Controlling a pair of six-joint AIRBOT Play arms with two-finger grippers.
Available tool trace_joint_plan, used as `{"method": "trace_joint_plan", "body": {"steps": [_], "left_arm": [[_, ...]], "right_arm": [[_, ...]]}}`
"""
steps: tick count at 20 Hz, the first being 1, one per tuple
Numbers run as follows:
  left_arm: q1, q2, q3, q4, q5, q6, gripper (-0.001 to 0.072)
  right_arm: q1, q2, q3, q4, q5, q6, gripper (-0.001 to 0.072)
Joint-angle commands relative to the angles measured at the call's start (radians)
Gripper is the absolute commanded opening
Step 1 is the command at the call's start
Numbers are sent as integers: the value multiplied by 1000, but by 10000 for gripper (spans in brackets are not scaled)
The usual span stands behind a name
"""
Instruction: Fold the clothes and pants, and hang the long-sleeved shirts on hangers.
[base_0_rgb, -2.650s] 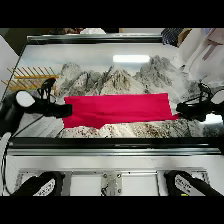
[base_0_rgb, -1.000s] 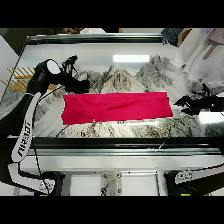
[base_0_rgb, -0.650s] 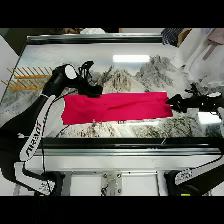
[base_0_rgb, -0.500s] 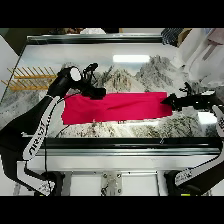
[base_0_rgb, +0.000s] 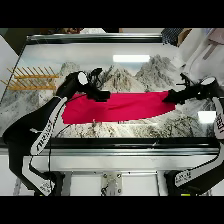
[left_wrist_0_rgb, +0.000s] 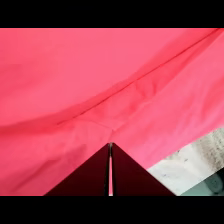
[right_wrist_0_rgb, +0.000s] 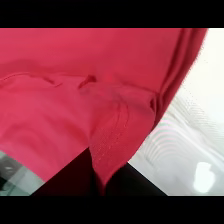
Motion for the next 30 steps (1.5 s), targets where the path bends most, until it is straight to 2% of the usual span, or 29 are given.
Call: {"method": "trace_joint_plan", "body": {"steps": [1, 4, 13, 19, 23, 26, 30], "left_arm": [[-34, -65, 2, -118, 107, -11, 8], [-76, -133, 32, -209, 161, -5, 8], [-152, -371, 347, -196, -16, -18, 8], [-141, -398, 406, -195, -43, -31, 8], [-58, -343, 406, -195, -43, -21, 8], [43, -280, 406, -188, -45, -12, 8], [188, -179, 406, -86, -102, -11, 8]], "right_arm": [[50, 98, 145, -138, 135, 90, 13], [126, 185, 237, -171, 156, 161, 13], [326, 291, 352, -171, 160, 257, 13], [406, 294, 378, -169, 160, 310, 13], [480, 294, 378, -169, 146, 371, 13], [551, 294, 378, -166, 84, 436, 13], [665, 261, 378, -166, -26, 547, 13]]}}
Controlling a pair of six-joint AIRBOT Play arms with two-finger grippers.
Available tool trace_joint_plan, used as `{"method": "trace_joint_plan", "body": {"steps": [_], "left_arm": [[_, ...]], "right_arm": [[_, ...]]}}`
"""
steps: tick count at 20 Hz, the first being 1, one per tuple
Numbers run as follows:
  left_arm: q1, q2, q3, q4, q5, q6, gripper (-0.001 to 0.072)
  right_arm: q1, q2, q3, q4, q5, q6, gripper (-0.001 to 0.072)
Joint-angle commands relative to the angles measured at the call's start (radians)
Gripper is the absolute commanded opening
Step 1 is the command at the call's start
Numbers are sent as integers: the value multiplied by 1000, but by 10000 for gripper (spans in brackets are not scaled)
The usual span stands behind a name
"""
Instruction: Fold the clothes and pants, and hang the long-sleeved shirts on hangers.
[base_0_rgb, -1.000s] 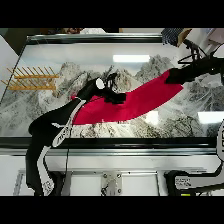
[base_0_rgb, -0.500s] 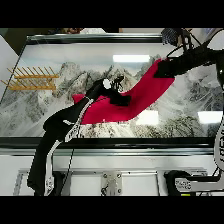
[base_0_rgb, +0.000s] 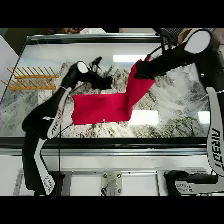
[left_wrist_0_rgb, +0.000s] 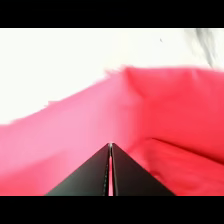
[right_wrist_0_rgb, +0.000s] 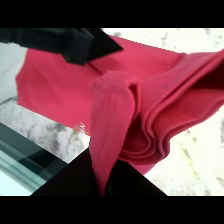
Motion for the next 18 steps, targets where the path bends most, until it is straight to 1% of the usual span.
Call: {"method": "trace_joint_plan", "body": {"steps": [1, 3, 6, 11, 13, 14, 15, 16, 17, 18], "left_arm": [[130, 90, 1, 95, -61, 5, 8], [197, 144, 1, 147, -96, 21, 8], [288, 224, 1, 189, -127, 32, 8], [395, 323, 1, 189, -156, 37, 8], [411, 345, 1, 189, -163, 37, 8], [412, 353, 1, 189, -164, 37, 8], [412, 360, 1, 189, -164, 37, 8], [412, 364, 1, 188, -163, 37, 8], [406, 367, 1, 189, -162, 37, 8], [400, 369, 1, 189, -162, 37, 8]], "right_arm": [[106, -39, 1, 1, -111, 96, 13], [169, -88, 1, 2, -172, 127, 13], [260, -187, 1, 51, -272, 127, 13], [367, -368, 1, 233, -444, -7, 13], [402, -427, 1, 273, -515, -39, 14], [418, -453, 1, 299, -548, -75, 20], [432, -475, 5, 333, -570, -113, 139], [443, -496, 16, 377, -583, -154, 368], [452, -514, 31, 443, -586, -203, 510], [455, -518, 44, 508, -586, -268, 527]]}}
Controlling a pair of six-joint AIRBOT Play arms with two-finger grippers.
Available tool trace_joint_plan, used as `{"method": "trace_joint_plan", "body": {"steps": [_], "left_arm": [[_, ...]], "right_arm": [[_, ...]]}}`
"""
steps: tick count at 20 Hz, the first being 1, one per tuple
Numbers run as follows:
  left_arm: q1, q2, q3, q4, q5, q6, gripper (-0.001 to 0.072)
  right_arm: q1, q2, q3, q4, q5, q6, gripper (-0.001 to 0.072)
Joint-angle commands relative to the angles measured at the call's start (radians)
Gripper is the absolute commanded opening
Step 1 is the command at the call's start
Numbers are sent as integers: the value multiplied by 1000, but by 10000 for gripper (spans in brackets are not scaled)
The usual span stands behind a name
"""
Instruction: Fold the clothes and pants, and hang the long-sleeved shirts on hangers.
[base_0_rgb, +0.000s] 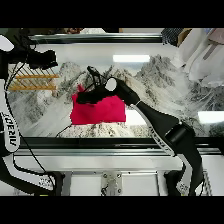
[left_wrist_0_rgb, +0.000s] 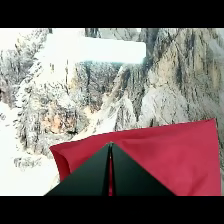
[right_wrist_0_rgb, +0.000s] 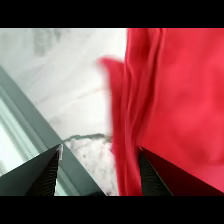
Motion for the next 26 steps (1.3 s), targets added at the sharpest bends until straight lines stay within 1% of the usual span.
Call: {"method": "trace_joint_plan", "body": {"steps": [1, 2, 3, 5, 7, 9, 11, 12, 13, 15, 16, 17, 20, 23, 26], "left_arm": [[-4, 18, 0, 3, -3, -1, 8], [-4, 20, 0, 2, -4, -1, 8], [-10, 28, -4, 2, -3, -1, 8], [-13, 75, -56, 5, 26, 0, 8], [-26, 153, -169, 5, 90, 0, 8], [-55, 238, -307, 5, 132, 5, 8], [-101, 310, -442, 4, 143, 29, 8], [-129, 344, -506, 3, 151, 36, 8], [-158, 372, -560, 3, 167, 42, 8], [-213, 421, -647, 4, 210, 44, 8], [-239, 440, -680, 4, 232, 43, 8], [-257, 454, -707, 3, 257, 43, 8], [-296, 469, -746, 3, 280, 42, 8], [-310, 467, -745, 2, 282, 40, 8], [-309, 467, -745, 2, 282, 40, 8]], "right_arm": [[26, -43, 34, 217, -55, -215, 524], [13, -27, 39, 264, -56, -248, 515], [-9, -2, 39, 270, -42, -272, 515], [-87, 63, 33, 208, 44, -288, 515], [-198, 146, -28, 101, 156, -283, 514], [-319, 235, -156, -19, 229, -242, 514], [-446, 311, -323, -154, 250, -154, 515], [-508, 332, -404, -196, 249, -113, 514], [-558, 335, -468, -200, 249, -94, 516], [-630, 320, -580, -151, 233, -98, 534], [-645, 301, -617, -108, 227, -124, 660], [-649, 275, -635, -66, 227, -156, 720], [-601, 198, -638, 25, 203, -198, 720], [-515, 153, -637, 115, 115, -210, 720], [-421, 139, -637, 249, 1, -265, 718]]}}
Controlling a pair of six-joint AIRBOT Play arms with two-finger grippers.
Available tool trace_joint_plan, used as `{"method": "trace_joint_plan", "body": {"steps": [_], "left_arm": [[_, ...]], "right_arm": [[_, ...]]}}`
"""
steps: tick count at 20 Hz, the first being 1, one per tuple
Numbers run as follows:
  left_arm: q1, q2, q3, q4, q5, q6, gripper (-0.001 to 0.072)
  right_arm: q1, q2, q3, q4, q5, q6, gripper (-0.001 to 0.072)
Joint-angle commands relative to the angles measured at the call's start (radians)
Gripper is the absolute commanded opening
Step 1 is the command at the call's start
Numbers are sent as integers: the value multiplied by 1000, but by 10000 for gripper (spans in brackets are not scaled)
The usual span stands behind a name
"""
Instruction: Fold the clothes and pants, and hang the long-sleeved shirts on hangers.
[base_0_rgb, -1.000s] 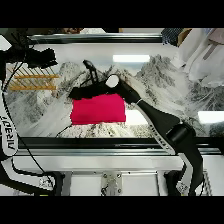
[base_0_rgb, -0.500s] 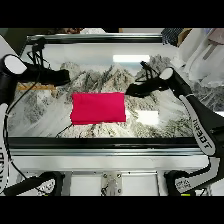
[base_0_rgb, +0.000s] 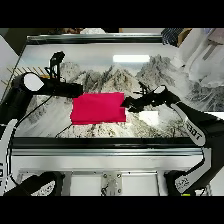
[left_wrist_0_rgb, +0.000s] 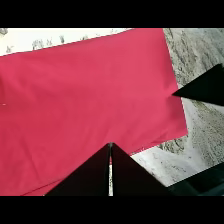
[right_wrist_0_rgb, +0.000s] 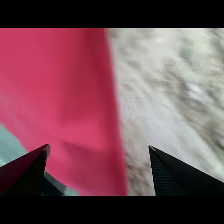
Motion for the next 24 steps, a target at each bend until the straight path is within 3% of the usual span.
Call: {"method": "trace_joint_plan", "body": {"steps": [1, 3, 6, 7, 8, 11, 17, 21, 24], "left_arm": [[-7, 4, -8, 1, 7, -2, 8], [-7, 4, -8, 0, 7, -2, 8], [-7, 4, -8, -6, 6, -10, 8], [-7, 4, -8, -7, 3, -11, 8], [-7, 4, -8, -6, -3, -11, 8], [-7, 4, -8, -6, -34, -10, 8], [-7, 4, -8, -6, -38, -11, 8], [-7, 4, -8, -6, -38, -29, 8], [-7, 4, -8, -6, -38, -36, 8]], "right_arm": [[102, -25, -7, 161, -148, -75, 717], [156, -30, 2, 217, -200, -114, 675], [198, -46, 49, 216, -203, -202, 249], [201, -44, 65, 214, -202, -251, 52], [196, -38, 81, 203, -203, -274, 15], [113, 27, 147, -21, -202, -203, 14], [-266, 279, 186, -758, -190, 233, 14], [-539, 357, 184, -842, -138, 387, 14], [-649, 361, 161, -850, -28, 406, 13]]}}
